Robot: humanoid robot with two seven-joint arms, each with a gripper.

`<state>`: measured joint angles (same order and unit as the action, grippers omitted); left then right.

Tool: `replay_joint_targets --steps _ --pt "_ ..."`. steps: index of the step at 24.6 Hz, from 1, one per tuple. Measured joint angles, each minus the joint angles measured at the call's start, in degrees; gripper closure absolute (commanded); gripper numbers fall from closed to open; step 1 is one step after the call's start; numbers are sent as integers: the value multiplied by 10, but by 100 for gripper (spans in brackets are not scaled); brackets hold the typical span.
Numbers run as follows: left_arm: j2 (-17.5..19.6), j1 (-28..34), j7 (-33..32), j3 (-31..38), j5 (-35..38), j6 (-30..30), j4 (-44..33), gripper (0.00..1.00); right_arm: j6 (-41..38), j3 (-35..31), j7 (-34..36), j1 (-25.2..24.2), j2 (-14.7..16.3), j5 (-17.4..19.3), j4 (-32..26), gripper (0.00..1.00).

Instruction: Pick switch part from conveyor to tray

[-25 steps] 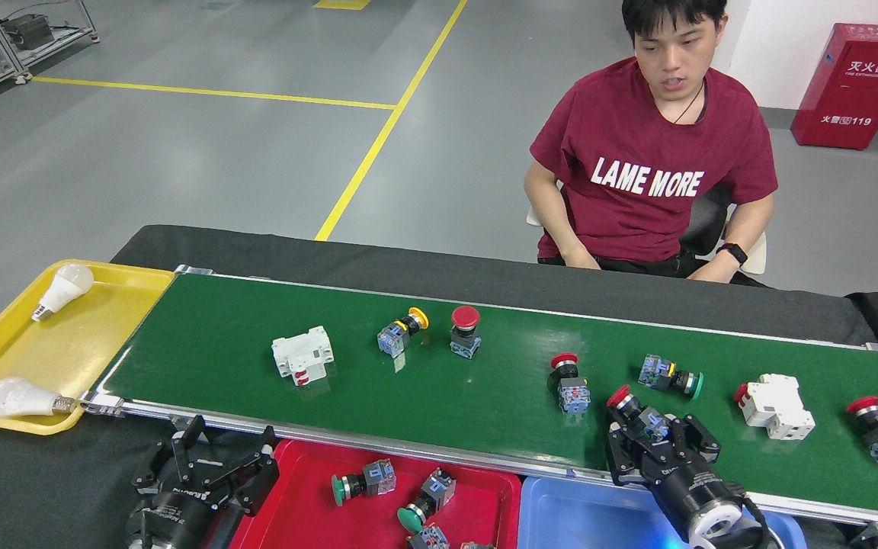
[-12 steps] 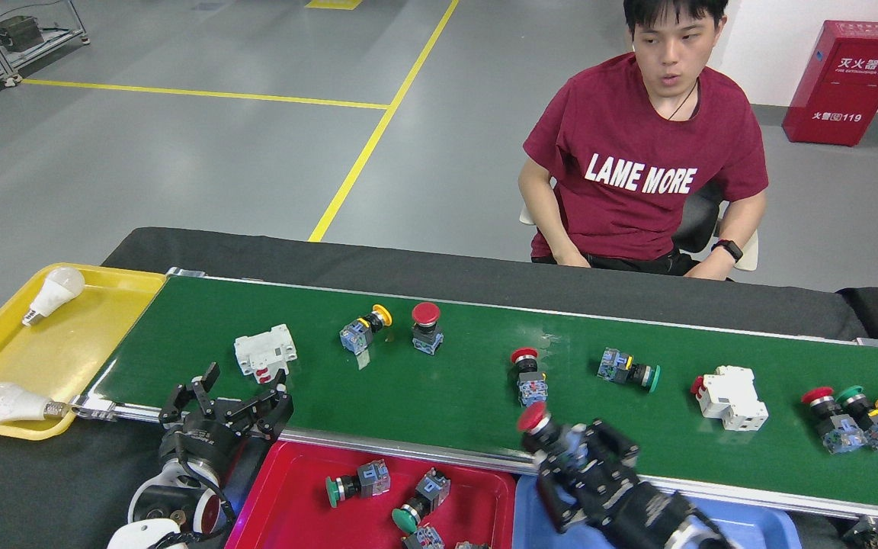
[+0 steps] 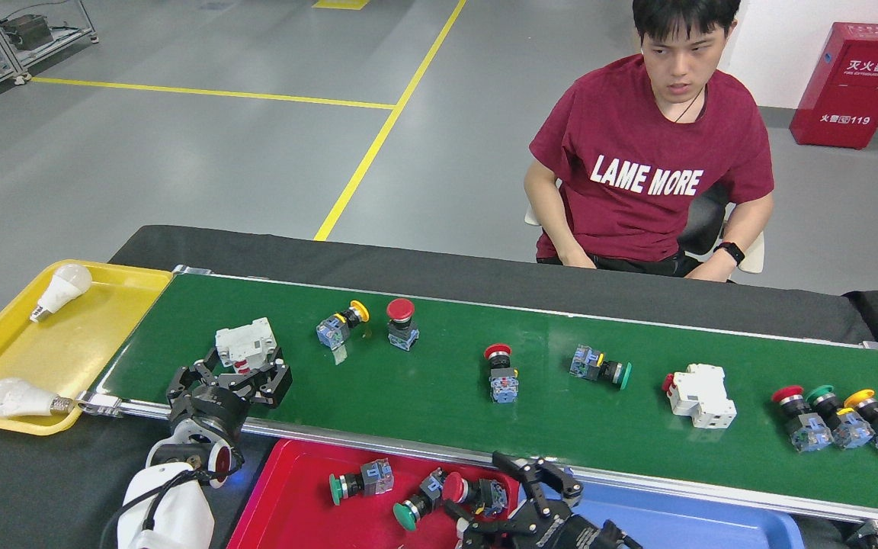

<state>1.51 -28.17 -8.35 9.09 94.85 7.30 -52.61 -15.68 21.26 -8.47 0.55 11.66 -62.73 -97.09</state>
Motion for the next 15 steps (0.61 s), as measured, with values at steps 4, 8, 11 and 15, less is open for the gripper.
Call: replay_joint_targets --steps 4,8,11,15 --pt "17 -17 9 2 -23 -11 33 93 2 -139 13 -4 10 0 -1 2" --pt "35 -9 34 2 -52 -15 44 94 13 -245 27 -56 14 1 -1 3" --pt "49 1 51 2 -57 -17 47 96 28 -303 34 -103 13 3 -1 2" --pt "58 21 59 4 -79 9 21 100 57 -355 77 -158 -3 5 2 2"
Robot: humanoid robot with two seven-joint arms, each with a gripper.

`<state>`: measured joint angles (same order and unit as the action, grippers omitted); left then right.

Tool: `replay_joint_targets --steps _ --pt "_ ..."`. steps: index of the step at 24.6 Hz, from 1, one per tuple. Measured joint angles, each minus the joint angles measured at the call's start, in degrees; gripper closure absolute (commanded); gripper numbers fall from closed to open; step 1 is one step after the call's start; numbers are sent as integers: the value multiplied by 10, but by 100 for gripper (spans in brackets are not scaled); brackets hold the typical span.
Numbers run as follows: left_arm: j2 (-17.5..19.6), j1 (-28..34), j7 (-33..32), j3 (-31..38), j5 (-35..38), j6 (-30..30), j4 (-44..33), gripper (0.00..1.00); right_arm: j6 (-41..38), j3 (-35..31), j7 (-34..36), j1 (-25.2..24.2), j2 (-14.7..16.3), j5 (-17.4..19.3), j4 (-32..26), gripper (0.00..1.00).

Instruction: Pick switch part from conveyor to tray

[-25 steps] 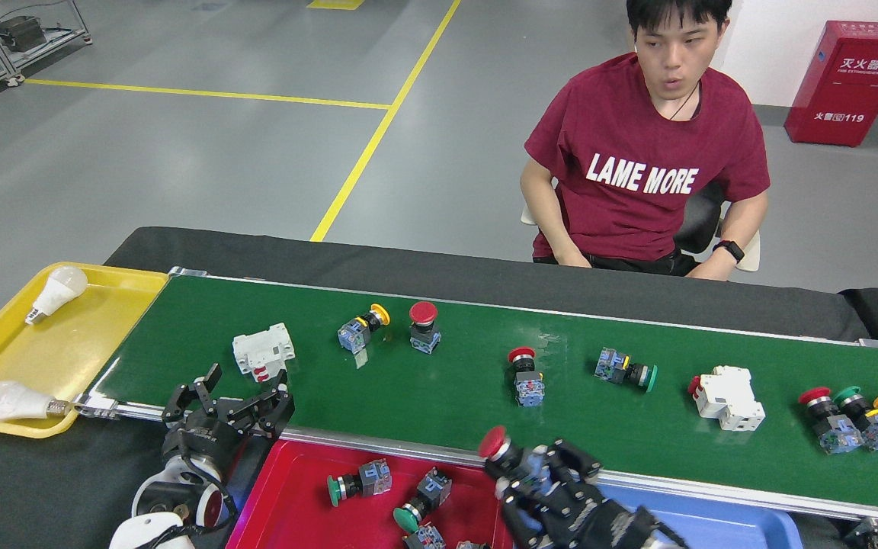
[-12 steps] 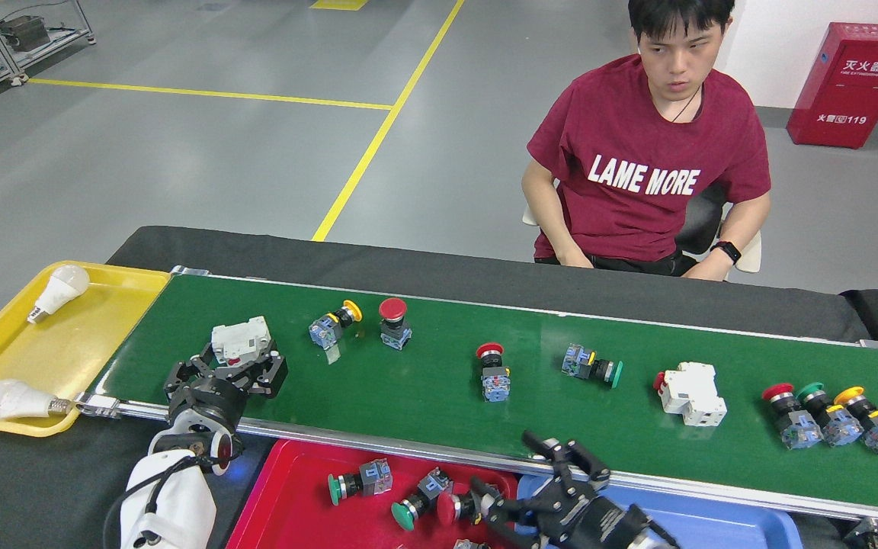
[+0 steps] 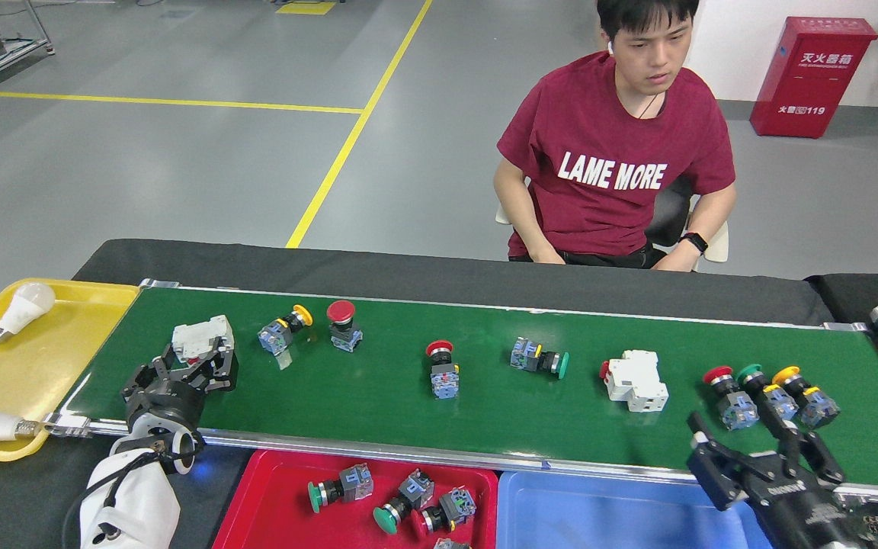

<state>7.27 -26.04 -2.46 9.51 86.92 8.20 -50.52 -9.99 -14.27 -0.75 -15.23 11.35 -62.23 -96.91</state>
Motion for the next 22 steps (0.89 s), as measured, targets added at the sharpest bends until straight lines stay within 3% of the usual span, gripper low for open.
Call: replay_joint_targets --steps 4,8,12,15,18,22 --pt "26 55 -3 -1 -38 71 -97 100 12 -7 30 -22 -2 0 13 2" --pt "34 161 -7 -8 -62 155 -265 100 14 7 38 -23 -3 0 14 2" --pt "-9 243 -11 -85 -63 241 -404 99 42 74 38 24 -2 -7 14 3" --pt "-42 245 -22 -205 -46 264 -435 99 98 170 30 68 0 -26 14 3" --pt "-82 246 -28 -295 -11 268 -436 99 138 225 10 107 1 -47 20 3" --pt "-116 228 -32 -325 12 271 -433 98 183 291 -10 146 -5 -74 58 3"
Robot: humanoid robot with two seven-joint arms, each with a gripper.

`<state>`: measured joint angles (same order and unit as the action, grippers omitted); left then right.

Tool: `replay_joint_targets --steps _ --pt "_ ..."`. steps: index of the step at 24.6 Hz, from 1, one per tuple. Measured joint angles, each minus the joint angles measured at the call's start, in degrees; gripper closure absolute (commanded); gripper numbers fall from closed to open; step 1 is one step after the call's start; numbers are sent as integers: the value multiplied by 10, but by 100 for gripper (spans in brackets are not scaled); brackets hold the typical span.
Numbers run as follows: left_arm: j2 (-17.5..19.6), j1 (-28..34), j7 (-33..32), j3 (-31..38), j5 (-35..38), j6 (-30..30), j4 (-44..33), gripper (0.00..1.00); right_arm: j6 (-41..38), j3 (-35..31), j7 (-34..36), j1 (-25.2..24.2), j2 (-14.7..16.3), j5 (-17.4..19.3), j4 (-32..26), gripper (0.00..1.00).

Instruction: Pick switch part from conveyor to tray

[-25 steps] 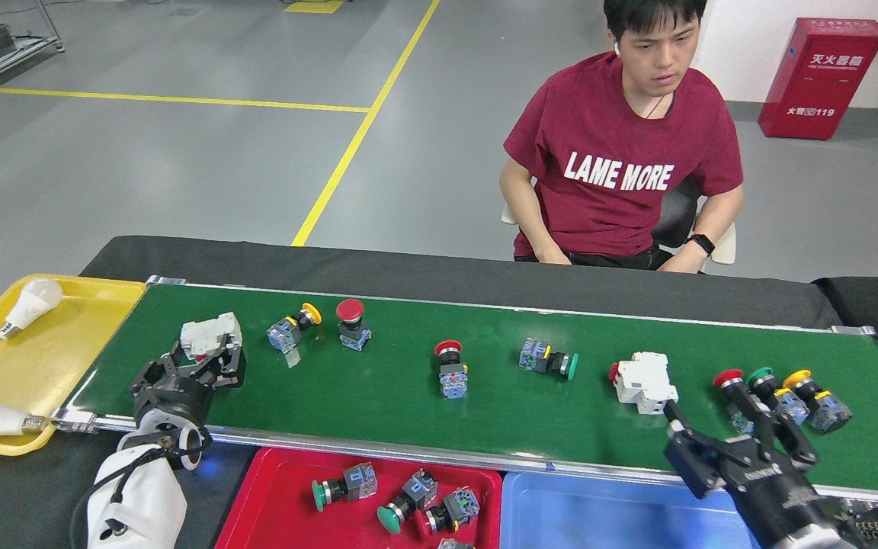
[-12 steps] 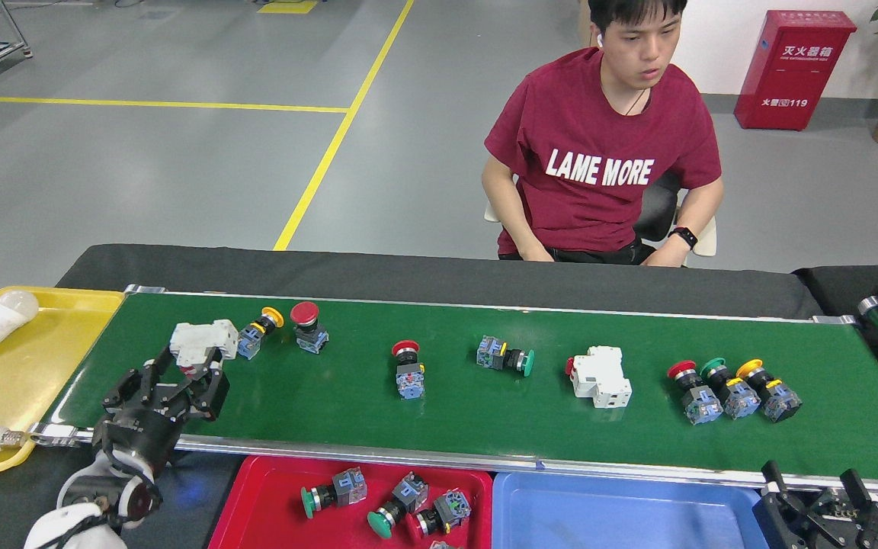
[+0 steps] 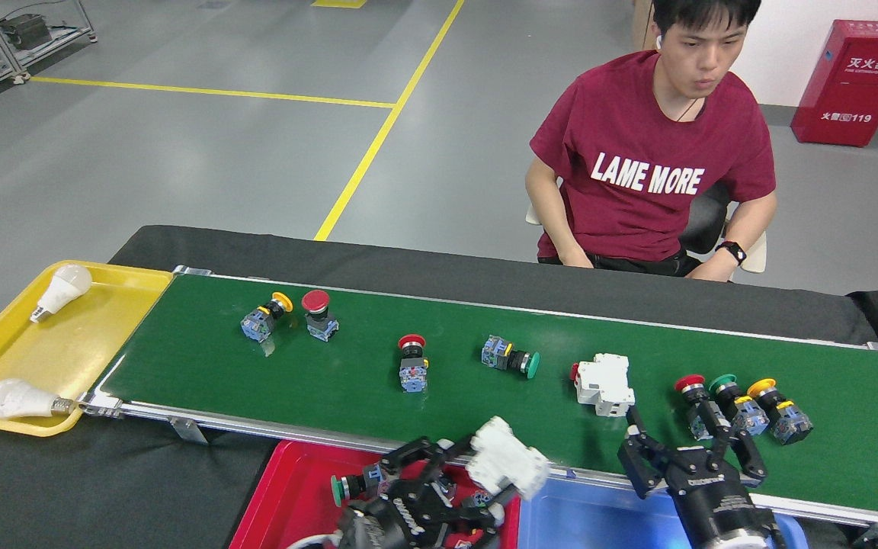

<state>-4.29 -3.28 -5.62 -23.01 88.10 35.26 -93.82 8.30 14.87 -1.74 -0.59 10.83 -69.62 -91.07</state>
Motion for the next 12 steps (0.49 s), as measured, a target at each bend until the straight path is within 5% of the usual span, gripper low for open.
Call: replay_joint_targets --steps 5,8,11,12 --pt "1 -16 -3 -4 4 21 28 95 41 41 -6 88 -28 -7 110 4" --pt "1 -27 -3 -5 4 29 32 96 46 44 -7 120 -36 -6 158 22" --pt "2 -27 -3 -3 4 48 31 97 23 46 -7 124 -28 0 165 86" --pt "2 -27 -3 -1 4 56 30 97 7 47 -7 124 -25 1 165 98"
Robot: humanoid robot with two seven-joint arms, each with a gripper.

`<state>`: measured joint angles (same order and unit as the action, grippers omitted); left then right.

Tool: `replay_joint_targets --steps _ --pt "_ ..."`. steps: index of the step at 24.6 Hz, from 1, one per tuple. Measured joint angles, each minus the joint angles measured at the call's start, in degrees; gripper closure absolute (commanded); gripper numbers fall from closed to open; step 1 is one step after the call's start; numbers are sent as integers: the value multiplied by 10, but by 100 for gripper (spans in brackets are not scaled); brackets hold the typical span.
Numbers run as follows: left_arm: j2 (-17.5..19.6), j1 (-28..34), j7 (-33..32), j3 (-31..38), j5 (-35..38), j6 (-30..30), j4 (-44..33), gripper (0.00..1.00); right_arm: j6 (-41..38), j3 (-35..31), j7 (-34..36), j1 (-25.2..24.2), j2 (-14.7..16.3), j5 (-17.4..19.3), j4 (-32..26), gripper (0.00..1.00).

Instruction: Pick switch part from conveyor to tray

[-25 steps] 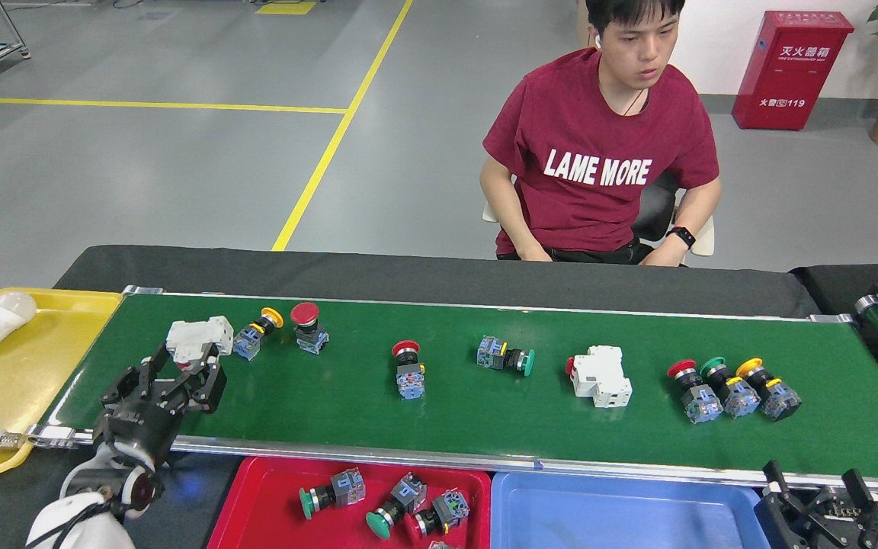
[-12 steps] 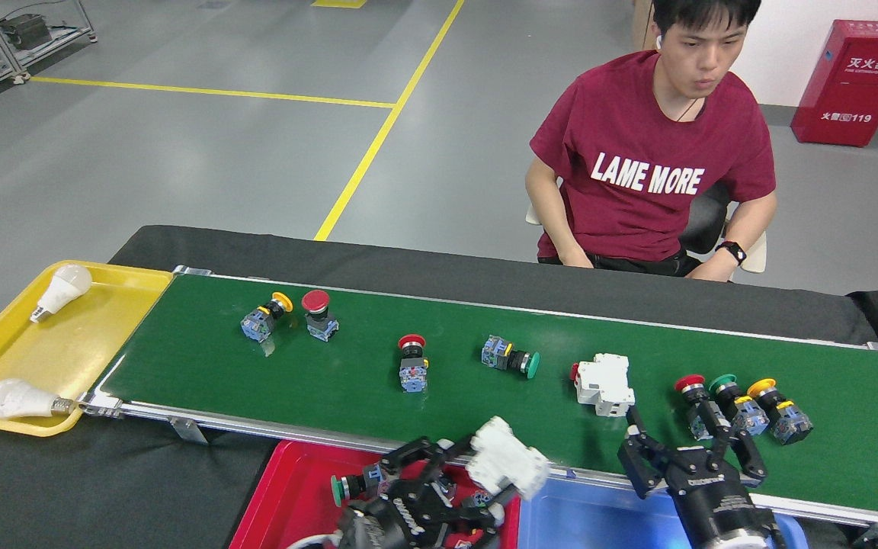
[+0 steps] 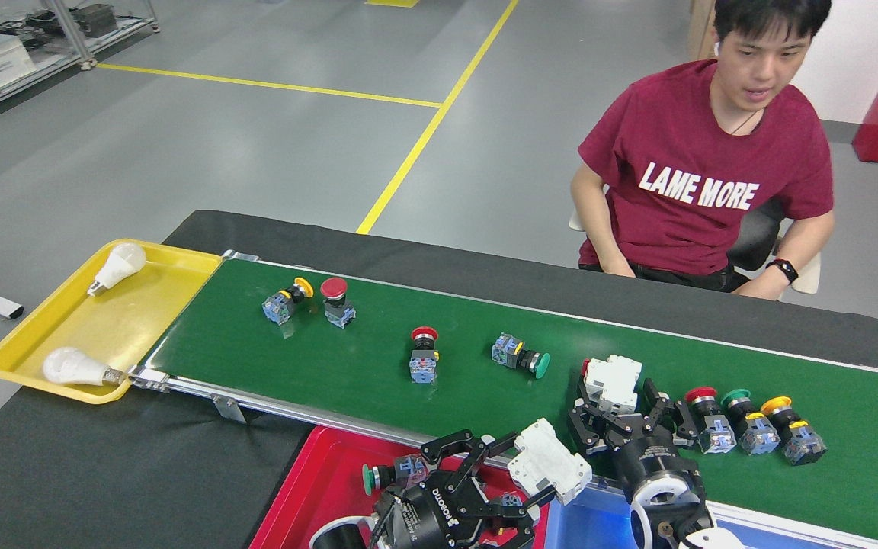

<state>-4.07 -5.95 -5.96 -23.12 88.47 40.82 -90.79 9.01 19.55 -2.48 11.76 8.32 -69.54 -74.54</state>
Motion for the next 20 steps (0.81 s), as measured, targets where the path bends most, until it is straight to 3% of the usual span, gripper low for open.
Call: replay_joint_targets --steps 7,9,12,15,20 --pt "6 15 -1 15 0 19 -12 97 -61 -1 9 -10 21 27 -24 98" --pt "6 26 -1 22 0 20 -23 97 -72 -6 7 -29 48 53 -81 98" --pt "7 37 -1 39 0 21 -31 97 -87 -35 6 -75 114 103 -177 98" --pt "19 58 -1 54 0 21 -49 97 -123 -116 5 -120 159 143 -226 98" --pt "21 98 0 62 0 24 -80 97 -282 -339 5 -199 162 165 -189 96"
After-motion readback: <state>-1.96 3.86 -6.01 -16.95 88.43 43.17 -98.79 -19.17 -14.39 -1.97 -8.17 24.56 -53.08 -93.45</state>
